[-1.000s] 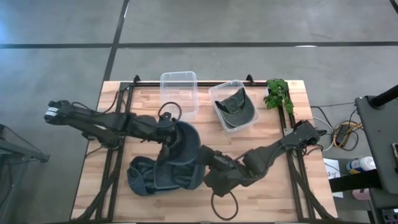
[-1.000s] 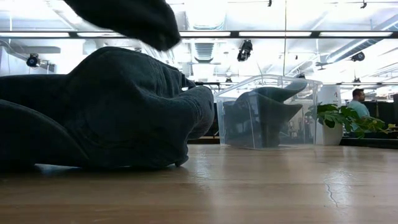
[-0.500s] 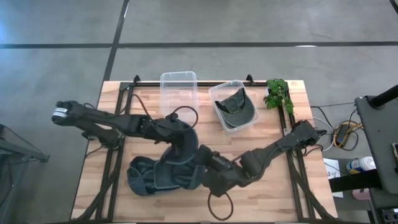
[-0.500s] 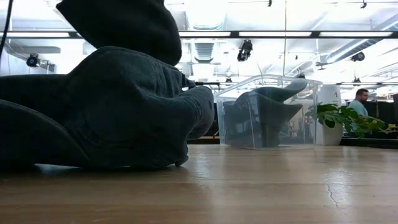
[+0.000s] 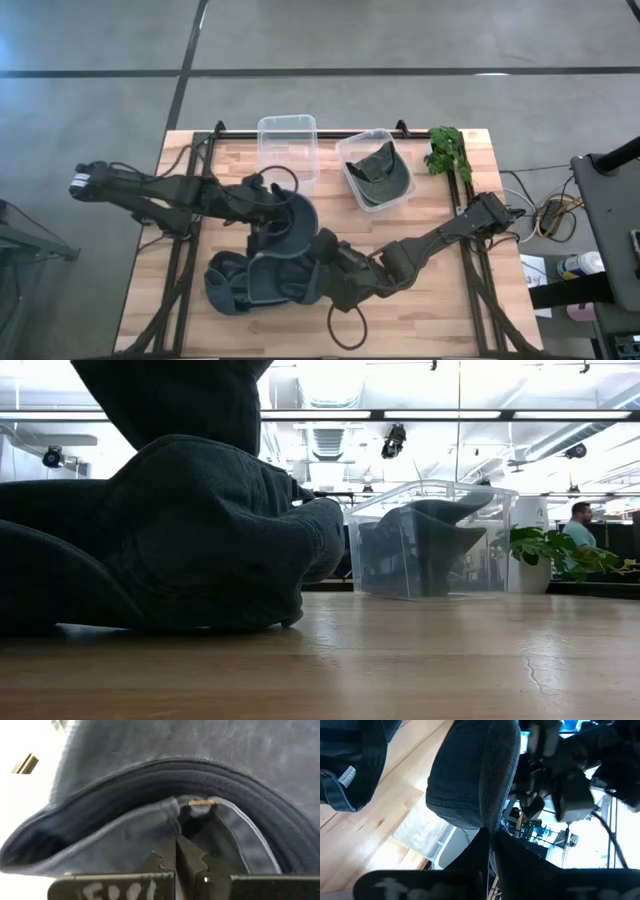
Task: Pick & Place hat
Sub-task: Put the right blue cap into the left bin
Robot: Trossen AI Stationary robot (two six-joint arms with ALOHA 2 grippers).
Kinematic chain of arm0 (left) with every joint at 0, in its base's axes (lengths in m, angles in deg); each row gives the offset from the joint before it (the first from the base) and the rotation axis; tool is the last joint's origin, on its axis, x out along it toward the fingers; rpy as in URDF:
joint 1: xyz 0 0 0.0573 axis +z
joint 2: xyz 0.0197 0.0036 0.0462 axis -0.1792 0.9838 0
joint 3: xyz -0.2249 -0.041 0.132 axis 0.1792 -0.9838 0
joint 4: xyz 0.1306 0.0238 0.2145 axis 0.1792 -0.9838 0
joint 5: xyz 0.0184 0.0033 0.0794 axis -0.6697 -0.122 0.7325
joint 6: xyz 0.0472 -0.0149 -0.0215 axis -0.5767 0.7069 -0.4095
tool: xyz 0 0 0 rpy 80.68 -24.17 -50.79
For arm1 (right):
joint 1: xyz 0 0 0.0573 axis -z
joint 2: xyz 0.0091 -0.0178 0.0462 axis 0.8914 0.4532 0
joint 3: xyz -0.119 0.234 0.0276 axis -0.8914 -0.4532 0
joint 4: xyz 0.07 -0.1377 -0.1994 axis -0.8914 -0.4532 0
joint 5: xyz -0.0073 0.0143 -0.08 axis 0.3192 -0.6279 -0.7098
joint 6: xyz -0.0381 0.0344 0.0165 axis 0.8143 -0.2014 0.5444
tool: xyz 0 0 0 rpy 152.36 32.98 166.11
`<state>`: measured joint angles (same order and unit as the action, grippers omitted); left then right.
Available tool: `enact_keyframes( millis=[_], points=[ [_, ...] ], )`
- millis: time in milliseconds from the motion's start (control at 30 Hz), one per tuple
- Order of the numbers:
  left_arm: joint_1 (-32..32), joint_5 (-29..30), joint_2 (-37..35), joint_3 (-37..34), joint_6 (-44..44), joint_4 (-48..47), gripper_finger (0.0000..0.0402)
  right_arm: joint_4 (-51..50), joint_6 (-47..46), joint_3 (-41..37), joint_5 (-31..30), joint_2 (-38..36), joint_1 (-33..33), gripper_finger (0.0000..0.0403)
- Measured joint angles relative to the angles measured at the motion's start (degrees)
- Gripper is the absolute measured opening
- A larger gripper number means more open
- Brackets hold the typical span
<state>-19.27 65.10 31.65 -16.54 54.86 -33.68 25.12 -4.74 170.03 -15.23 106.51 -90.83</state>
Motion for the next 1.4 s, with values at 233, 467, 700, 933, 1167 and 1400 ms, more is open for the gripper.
enact_keyframes(
  millis=[233,467,700,933,1167,1400],
  points=[
    [0.00,0.03,-6.05,0.00,3.85,-5.98,0.0000,0.06,-0.07,-0.02,-0.91,0.00,0.67,0.0013],
    [0.02,-0.01,-7.43,0.00,4.54,-17.79,0.0000,0.18,0.12,0.09,-0.92,0.00,1.36,0.0013],
    [-0.02,-4.67,-4.26,-2.39,6.67,-7.91,0.0000,2.85,0.51,0.00,-0.74,0.00,2.65,0.0013],
    [-0.07,-5.03,-1.13,-3.13,5.53,6.35,0.0000,3.83,0.40,-0.22,2.31,0.17,3.80,0.0013],
    [-0.05,-4.38,-0.95,-3.13,2.10,4.54,0.0000,4.01,0.84,-0.24,2.45,0.22,4.49,0.0013],
    [-0.09,3.95,-2.21,-3.13,-1.15,-2.48,0.0000,4.04,0.75,-0.24,2.21,0.22,4.65,0.0013]
  ],
)
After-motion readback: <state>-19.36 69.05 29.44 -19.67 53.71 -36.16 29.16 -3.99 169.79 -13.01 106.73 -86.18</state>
